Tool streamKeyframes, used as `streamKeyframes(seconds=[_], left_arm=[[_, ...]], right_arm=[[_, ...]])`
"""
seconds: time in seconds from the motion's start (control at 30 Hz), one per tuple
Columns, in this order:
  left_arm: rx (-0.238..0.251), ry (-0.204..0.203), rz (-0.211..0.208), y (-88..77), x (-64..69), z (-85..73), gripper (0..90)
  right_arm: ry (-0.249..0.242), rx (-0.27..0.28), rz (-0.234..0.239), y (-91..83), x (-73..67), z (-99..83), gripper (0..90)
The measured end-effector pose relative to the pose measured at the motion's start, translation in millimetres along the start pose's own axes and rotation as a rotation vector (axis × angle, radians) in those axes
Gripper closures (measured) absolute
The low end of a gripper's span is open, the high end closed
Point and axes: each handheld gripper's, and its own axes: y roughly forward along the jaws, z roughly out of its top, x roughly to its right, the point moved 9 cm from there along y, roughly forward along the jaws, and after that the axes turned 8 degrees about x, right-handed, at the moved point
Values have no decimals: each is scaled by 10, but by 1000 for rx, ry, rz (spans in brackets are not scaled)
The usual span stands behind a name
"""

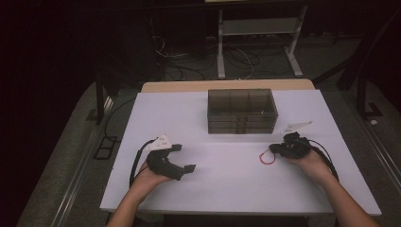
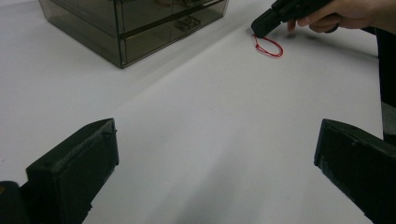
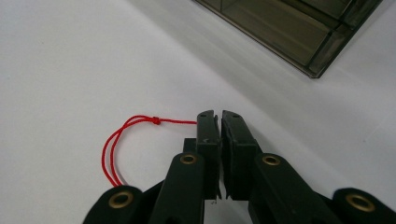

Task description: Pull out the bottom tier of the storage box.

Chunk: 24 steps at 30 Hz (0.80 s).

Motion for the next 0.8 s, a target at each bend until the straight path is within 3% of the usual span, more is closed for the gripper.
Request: streamKeyframes(seconds=[0.8], left_arm=[[-1,2,-1,4,-5,-2,0]], right_arm=[[33,51,-15,-147,71,69,873]])
